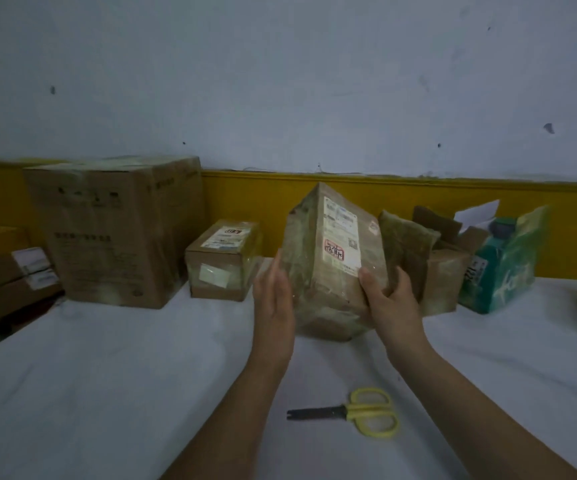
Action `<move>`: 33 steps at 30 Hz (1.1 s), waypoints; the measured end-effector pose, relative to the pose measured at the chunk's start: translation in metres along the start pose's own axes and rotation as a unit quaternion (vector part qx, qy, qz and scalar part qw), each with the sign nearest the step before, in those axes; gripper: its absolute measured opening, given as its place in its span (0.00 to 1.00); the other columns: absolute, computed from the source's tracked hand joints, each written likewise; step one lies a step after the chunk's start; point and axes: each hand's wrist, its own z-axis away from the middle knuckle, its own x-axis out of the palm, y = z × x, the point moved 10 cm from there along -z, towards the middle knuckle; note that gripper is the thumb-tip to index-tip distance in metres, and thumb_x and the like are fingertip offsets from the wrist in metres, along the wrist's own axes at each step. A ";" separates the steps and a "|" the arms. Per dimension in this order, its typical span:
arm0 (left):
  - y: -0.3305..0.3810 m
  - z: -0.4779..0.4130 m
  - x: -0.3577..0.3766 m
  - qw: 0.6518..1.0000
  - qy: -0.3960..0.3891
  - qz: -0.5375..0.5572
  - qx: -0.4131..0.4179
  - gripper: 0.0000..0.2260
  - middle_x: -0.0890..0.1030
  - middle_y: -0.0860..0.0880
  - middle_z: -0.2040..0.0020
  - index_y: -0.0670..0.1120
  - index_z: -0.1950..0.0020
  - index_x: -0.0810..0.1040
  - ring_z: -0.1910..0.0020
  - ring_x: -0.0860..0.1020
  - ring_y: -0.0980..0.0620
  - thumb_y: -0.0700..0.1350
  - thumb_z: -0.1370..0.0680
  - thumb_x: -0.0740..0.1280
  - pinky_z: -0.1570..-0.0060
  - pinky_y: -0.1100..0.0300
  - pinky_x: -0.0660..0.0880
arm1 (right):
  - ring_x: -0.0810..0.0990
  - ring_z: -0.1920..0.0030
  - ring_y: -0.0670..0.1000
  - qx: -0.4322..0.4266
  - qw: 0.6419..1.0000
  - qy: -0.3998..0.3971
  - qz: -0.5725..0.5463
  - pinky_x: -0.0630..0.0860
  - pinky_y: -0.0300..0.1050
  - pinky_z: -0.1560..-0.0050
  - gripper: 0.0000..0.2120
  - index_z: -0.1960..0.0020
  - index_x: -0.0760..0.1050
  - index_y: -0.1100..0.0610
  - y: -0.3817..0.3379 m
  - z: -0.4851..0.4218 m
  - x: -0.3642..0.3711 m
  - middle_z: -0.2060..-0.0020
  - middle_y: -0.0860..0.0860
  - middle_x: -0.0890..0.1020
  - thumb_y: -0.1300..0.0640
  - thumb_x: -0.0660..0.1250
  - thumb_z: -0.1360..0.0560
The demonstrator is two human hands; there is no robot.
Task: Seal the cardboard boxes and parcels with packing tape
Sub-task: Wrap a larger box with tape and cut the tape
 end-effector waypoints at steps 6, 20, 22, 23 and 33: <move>0.000 -0.004 0.005 0.958 -0.115 -0.253 0.067 0.35 0.59 0.64 0.30 0.64 0.24 0.56 0.28 0.54 0.68 0.68 0.27 0.67 0.27 0.61 0.61 | 0.69 0.31 0.48 -0.031 0.998 -0.048 -0.028 0.69 0.45 0.35 0.32 0.22 0.57 0.48 0.006 0.001 0.011 0.28 0.46 0.68 0.41 0.62 0.21; -0.025 -0.047 -0.014 0.783 0.058 -0.599 0.159 0.31 0.73 0.47 0.29 0.48 0.25 0.68 0.29 0.68 0.44 0.40 0.27 0.73 0.38 0.47 0.69 | 0.81 0.48 0.58 -0.270 0.891 -0.169 0.323 0.80 0.51 0.60 0.45 0.24 0.30 0.37 0.007 0.006 0.097 0.20 0.48 0.48 0.58 0.62 0.21; -0.017 -0.044 -0.014 0.791 0.075 -0.585 0.162 0.33 0.69 0.44 0.27 0.47 0.23 0.64 0.28 0.66 0.41 0.37 0.27 0.70 0.37 0.42 0.68 | 0.81 0.49 0.57 -0.265 0.895 -0.146 0.328 0.80 0.52 0.63 0.43 0.23 0.31 0.39 0.002 0.005 0.088 0.20 0.49 0.51 0.57 0.61 0.20; -0.009 -0.041 -0.013 0.801 0.088 -0.567 0.169 0.32 0.67 0.42 0.28 0.47 0.23 0.64 0.29 0.65 0.40 0.36 0.26 0.68 0.36 0.40 0.67 | 0.81 0.51 0.55 -0.271 0.899 -0.107 0.327 0.79 0.50 0.65 0.40 0.21 0.36 0.43 -0.009 0.005 0.077 0.21 0.50 0.55 0.58 0.61 0.20; 0.024 0.023 0.095 0.864 -0.067 -0.378 0.325 0.19 0.73 0.48 0.41 0.47 0.36 0.76 0.43 0.73 0.47 0.36 0.26 0.63 0.43 0.53 0.71 | 0.76 0.42 0.54 -0.202 0.881 0.309 0.295 0.77 0.47 0.54 0.21 0.36 0.71 0.58 -0.040 -0.038 -0.098 0.34 0.54 0.71 0.51 0.69 0.25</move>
